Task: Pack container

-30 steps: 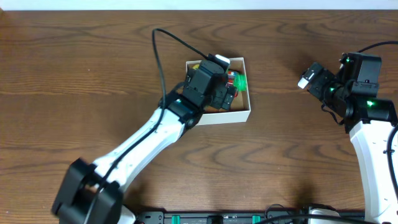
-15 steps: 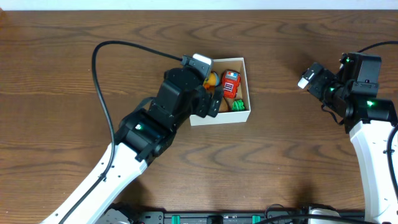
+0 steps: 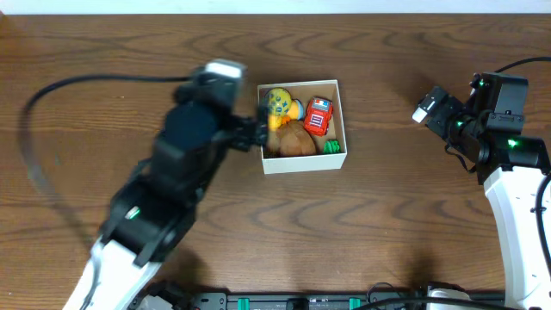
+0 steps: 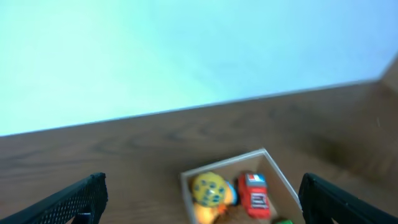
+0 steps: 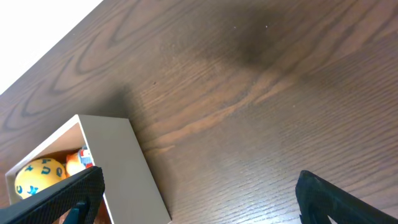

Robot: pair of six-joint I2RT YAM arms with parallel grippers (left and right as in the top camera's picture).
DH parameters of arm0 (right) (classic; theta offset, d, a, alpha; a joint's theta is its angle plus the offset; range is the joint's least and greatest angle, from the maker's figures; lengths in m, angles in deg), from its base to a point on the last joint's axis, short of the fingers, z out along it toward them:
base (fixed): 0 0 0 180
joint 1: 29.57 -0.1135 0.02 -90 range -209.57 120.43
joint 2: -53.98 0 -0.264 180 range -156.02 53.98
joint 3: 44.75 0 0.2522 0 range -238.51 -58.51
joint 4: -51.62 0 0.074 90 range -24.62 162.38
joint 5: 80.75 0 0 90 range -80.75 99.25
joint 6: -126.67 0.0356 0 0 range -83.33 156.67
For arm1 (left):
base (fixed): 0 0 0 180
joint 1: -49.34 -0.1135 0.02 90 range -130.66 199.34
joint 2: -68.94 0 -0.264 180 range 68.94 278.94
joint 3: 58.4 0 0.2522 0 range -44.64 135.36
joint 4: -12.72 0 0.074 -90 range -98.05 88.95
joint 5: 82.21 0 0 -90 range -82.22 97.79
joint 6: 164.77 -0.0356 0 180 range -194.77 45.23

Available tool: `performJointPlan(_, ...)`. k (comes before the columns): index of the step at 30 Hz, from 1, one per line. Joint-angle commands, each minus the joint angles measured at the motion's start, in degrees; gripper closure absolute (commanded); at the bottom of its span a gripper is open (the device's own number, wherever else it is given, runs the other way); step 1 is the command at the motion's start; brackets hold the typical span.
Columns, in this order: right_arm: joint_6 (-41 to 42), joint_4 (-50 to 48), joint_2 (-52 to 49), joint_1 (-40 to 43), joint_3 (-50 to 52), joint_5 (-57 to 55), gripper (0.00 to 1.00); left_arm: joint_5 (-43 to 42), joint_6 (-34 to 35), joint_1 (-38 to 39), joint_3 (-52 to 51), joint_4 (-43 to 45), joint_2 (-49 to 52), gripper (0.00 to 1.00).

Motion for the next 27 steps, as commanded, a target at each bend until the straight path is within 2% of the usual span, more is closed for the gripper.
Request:
performJointPlan(1,0.1,0.1,-0.3,0.4,-0.3,0.2,0.01,1.1,-0.7,-3.0,0.8,-3.2,-5.6,0.02)
performJointPlan(7,0.1,0.1,-0.3,0.4,-0.3,0.2,0.01,-6.0,2.5,-14.9,-1.3,-14.4,-14.6,0.02)
performJointPlan(12,0.1,0.1,-0.3,0.4,-0.3,0.2,0.01,-10.1,2.8,-25.0,-9.7,-15.7,-22.4,0.02)
performJointPlan(16,0.1,0.1,-0.3,0.4,-0.3,0.2,0.01,-10.0,2.7,-27.3,-18.8,-13.0,-29.7,0.02)
performJointPlan(22,0.1,0.1,-0.3,0.4,-0.3,0.2,0.01,-10.1,3.1,-27.4,-34.4,-2.1,-39.1,0.02)
performJointPlan(27,0.1,0.1,-0.3,0.4,-0.3,0.2,0.01,-10.1,4.9,-27.4,-45.9,3.5,-45.6,0.02)
